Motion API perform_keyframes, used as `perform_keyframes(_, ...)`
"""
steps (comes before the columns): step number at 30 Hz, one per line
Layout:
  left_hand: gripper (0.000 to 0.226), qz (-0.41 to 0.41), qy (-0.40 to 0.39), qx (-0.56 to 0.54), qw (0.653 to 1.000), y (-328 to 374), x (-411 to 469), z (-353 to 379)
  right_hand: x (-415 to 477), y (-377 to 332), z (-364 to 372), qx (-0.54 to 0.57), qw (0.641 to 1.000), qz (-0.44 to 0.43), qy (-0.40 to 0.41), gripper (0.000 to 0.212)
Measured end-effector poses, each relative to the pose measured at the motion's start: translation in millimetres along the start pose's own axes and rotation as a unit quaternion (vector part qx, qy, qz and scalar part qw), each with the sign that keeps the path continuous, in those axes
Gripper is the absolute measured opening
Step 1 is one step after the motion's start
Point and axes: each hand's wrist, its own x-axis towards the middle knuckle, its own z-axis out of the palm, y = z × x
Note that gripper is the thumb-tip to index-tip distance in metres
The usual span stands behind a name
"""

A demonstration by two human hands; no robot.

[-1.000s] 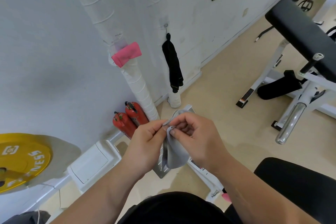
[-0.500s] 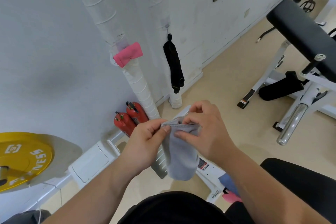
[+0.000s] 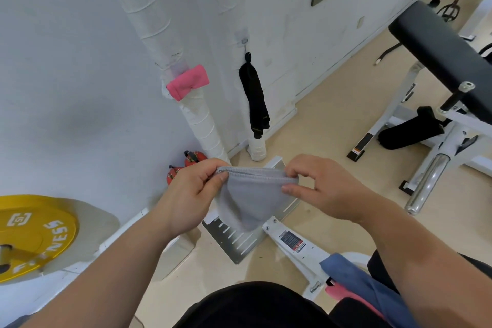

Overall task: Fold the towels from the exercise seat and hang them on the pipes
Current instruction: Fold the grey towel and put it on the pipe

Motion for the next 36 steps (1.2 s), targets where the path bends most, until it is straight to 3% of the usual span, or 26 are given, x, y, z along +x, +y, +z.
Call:
perform_keyframes(3, 0.024, -0.029, 0.003, -0.017, 0.999, -4.8, 4.9, -0.3, 3.3, -9.4, -12.7, 0.019, 0.999, -0.001, 0.047, 0.016)
perform_keyframes(8, 0.024, -0.048, 0.024, -0.098, 0.994, -0.9, 6.3, 7.1, 2.8, -18.6, -9.3, 0.072, 0.996, 0.026, 0.039, 0.031)
perform_keyframes(13, 0.016, -0.063, 0.016, -0.241, 0.968, 4.9, 7.6, 2.9, 1.4, -21.6, -4.3, 0.307, 0.948, 0.062, 0.061, 0.028)
perform_keyframes(16, 0.048, -0.067, -0.050, -0.269, 0.960, 6.4, 17.0, -10.9, 6.0, -27.4, -0.7, 0.386, 0.916, 0.072, 0.086, 0.039)
perform_keyframes(19, 0.076, -0.054, -0.196, -0.234, 0.951, 17.6, 32.0, -21.5, 14.7, -29.4, 4.2, 0.399, 0.910, 0.076, 0.090, 0.039)
perform_keyframes(24, 0.056, -0.039, -0.284, -0.123, 0.950, 37.4, 53.5, -9.3, 24.3, -25.6, 10.4, 0.406, 0.905, 0.075, 0.104, 0.035)
perform_keyframes(27, 0.038, -0.033, -0.270, -0.023, 0.962, 46.5, 61.9, -2.8, 25.1, -18.4, 12.9, 0.450, 0.881, 0.072, 0.131, 0.028)
perform_keyframes(30, 0.050, -0.072, -0.241, 0.016, 0.968, 46.7, 69.7, 0.0, 20.0, -4.3, 18.5, 0.426, 0.892, 0.069, 0.133, 0.026)
perform_keyframes(33, 0.062, -0.107, -0.213, 0.004, 0.971, 41.3, 74.4, -2.8, 16.2, 5.5, 27.8, 0.407, 0.905, 0.103, 0.062, 0.028)
perform_keyframes(36, 0.061, -0.080, -0.194, -0.001, 0.978, 46.9, 76.1, -6.0, 20.5, 13.5, 40.1, 0.361, 0.924, 0.127, -0.015, 0.034)
